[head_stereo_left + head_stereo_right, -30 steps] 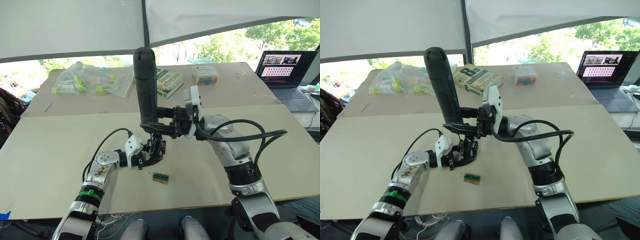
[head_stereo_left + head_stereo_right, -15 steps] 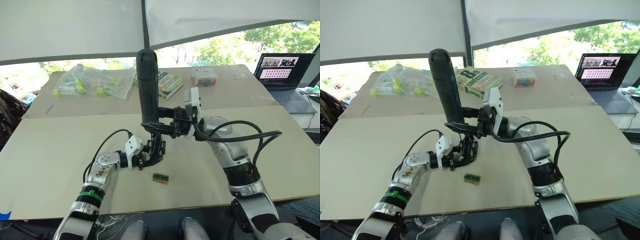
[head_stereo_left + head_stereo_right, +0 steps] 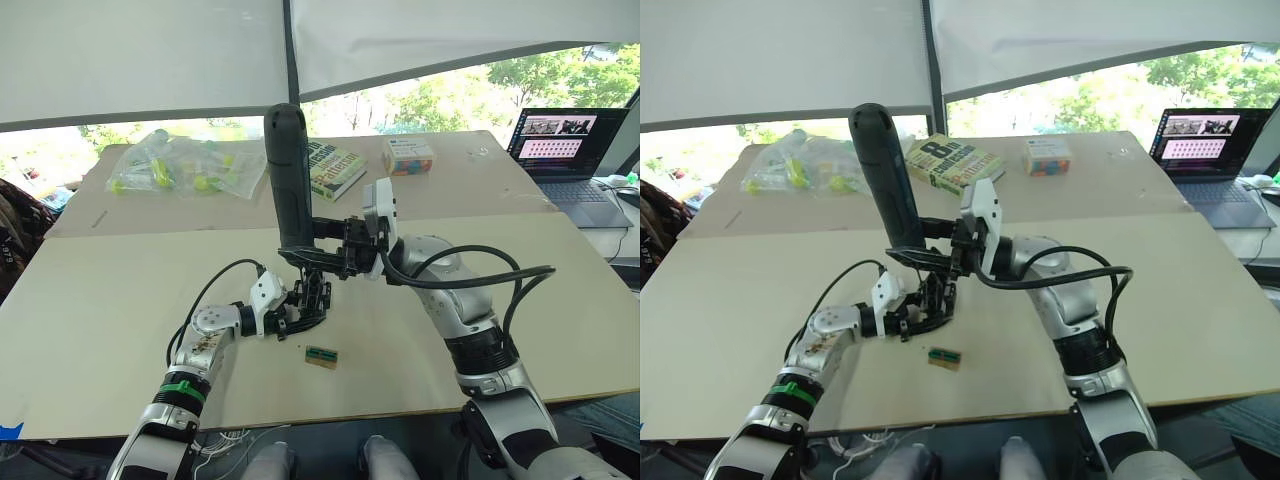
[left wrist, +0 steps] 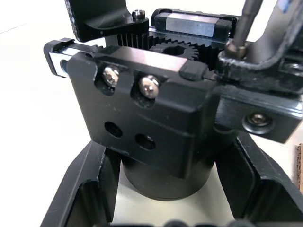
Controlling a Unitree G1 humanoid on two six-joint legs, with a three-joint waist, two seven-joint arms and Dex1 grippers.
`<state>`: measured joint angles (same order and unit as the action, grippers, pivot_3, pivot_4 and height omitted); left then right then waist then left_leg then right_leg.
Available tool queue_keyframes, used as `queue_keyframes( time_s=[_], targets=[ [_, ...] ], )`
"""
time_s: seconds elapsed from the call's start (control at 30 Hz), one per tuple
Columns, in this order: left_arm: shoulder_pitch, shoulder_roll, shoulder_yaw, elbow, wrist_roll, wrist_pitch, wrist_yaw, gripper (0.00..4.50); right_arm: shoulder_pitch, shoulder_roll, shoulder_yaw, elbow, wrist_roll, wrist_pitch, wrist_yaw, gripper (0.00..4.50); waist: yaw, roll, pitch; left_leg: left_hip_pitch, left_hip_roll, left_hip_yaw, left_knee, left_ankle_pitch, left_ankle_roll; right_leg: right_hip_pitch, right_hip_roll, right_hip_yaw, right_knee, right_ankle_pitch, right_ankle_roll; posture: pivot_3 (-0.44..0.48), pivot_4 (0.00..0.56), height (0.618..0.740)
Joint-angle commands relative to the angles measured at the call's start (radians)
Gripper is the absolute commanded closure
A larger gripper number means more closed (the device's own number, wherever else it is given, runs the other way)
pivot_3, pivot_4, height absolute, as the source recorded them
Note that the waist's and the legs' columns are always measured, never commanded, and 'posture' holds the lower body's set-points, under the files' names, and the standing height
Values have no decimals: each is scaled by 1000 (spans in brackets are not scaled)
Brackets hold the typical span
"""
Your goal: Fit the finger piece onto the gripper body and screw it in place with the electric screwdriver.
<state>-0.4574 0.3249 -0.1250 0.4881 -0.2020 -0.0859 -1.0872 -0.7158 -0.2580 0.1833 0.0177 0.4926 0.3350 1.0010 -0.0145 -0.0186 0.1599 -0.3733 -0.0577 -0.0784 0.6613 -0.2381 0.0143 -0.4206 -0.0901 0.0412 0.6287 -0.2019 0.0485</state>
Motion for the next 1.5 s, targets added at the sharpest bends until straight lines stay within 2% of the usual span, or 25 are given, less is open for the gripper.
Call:
queue_keyframes(
  time_s=[0.03, 0.27, 0.67, 1.03, 1.1, 1.17, 1.2, 1.5],
  targets=[
    [6, -8, -5, 8, -7, 13, -14, 2151, 34, -16, 43, 46, -52, 35, 5, 2585, 0, 0, 0, 0, 0, 0, 0, 0, 0, 0, 0, 0, 0, 0, 0, 0, 150, 737],
    [4, -6, -4, 13, -4, 15, -12, 2151, 17, -23, 26, 27, -30, 24, 31, 2585, 0, 0, 0, 0, 0, 0, 0, 0, 0, 0, 0, 0, 0, 0, 0, 0, 150, 737],
    [25, 0, -10, 12, 31, 36, 42, 2151, -137, -36, -140, -68, 181, 44, 151, 2585, 2, 0, 1, -7, 0, 0, 0, 0, 0, -6, 0, 0, 0, 0, 0, 0, 150, 737],
    [34, -1, 3, -7, 4, 80, 53, 2151, -137, -71, -171, -13, 168, 3, 211, 2585, 1, 0, 1, -4, 0, 0, 0, 0, 0, -3, 0, 0, -1, 0, 1, 0, 150, 737],
    [39, 4, 7, -13, 2, 89, 53, 1120, -132, -85, -190, -12, 179, 0, 221, 2585, 1, 0, 1, -4, 0, 0, 0, 0, 0, -3, 0, 0, -1, 0, 1, 0, 150, 737],
    [44, 9, 12, -20, -2, 96, 54, 288, -130, -91, -207, -16, 195, 5, 223, 2585, 0, 0, 1, -4, 0, 0, 0, 0, 0, -3, 0, 0, -1, 0, 1, 0, 150, 737],
    [48, 12, 13, -24, -3, 99, 51, 13, -129, -91, -214, -20, 202, 10, 220, 2585, 0, 0, 1, -4, 0, 0, 0, 0, 0, -3, 0, 0, -1, 0, 1, 0, 150, 737],
    [127, 77, 54, -105, -33, 111, 34, 13, -89, -139, -312, -72, 245, 23, 194, 2585, -22, 0, 1, -5, 2, 0, -1, 0, 0, -5, 1, 0, -1, 1, 0, 0, 150, 737]
  ],
)
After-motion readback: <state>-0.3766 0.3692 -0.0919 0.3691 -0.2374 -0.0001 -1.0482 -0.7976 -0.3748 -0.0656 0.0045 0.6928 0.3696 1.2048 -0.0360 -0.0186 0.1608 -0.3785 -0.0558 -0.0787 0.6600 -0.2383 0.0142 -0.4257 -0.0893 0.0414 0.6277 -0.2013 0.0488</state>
